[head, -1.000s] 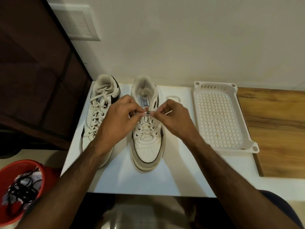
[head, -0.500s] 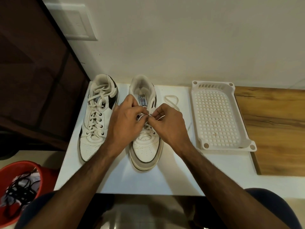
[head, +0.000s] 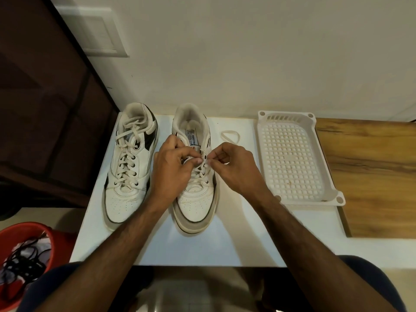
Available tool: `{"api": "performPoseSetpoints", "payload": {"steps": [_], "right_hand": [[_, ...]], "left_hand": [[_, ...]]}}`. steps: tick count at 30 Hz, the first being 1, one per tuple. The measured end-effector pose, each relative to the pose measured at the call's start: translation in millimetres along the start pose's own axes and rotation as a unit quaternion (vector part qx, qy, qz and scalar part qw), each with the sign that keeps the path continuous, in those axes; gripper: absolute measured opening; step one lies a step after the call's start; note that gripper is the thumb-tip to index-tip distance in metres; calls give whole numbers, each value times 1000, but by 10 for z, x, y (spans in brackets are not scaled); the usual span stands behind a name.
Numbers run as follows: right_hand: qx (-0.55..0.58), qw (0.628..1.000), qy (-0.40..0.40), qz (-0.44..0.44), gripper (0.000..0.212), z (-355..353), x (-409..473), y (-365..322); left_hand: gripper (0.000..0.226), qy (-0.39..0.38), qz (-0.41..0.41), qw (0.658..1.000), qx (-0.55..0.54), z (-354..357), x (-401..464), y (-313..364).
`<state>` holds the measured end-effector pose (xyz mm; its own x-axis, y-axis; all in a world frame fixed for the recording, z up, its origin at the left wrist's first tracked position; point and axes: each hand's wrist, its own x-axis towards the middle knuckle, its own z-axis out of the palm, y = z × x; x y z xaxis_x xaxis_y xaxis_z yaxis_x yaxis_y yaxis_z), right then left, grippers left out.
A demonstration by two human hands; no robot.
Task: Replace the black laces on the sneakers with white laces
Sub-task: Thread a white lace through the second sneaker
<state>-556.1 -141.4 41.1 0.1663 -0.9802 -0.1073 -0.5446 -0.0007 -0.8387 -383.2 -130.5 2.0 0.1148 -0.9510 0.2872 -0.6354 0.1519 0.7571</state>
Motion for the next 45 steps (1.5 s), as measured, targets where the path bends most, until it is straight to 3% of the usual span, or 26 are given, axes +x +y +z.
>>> {"api": "performPoseSetpoints", "payload": {"steps": [7,11,15,23,26,30,35,39,42,45], "right_hand": [[13,1000,11,-4,5,35,32,39],[18,1000,17,-3,6,69,36,44],[17,1000,24,-5,6,84,41,55],[12,999,35,-4,4,103,48,42],[19,999,34,-9,4,95,39,31],[30,999,19,-8,6,91,45,22],[18,999,23,-16,9,126,62,23],[97,995,14,22,8,120,60,23],[187,980,30,52,9,114,49,26],[354,930,61,78,10,15,64,-5]], "left_hand": [[9,18,28,999,-2,-15,-38,20],[13,52,-3,998,-36,22,-83,66],[14,37,-5,998,-55,9,-64,69],[19,-16,84,996,3,-105,18,-63],[26,10,58,998,18,-64,-20,-28],[47,32,-5,997,-63,-37,-34,62],[32,42,100,991,82,-40,-48,42],[36,-12,180,969,171,-122,-17,8],[34,-29,186,965,182,-175,7,22],[36,-27,177,970,165,-165,23,18]]}}
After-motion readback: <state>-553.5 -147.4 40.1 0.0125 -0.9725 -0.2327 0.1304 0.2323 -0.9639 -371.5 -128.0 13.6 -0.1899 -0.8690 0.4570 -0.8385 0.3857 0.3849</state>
